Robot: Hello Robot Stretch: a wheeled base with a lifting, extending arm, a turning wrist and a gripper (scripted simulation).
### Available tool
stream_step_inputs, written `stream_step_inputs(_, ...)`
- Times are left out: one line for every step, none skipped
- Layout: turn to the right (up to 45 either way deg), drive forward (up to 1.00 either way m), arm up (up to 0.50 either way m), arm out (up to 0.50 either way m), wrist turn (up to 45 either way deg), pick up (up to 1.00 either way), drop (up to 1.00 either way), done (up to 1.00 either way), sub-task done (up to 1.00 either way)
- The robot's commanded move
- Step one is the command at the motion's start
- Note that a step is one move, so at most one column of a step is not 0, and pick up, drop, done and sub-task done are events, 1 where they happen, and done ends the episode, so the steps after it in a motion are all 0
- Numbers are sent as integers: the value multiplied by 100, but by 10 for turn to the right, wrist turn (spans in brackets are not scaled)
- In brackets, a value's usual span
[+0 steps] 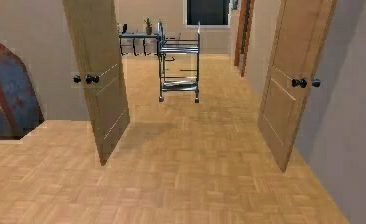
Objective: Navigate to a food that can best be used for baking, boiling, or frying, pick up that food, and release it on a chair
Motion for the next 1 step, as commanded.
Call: stream_step_inputs(120,0,0,0,0,0,0,0,0)
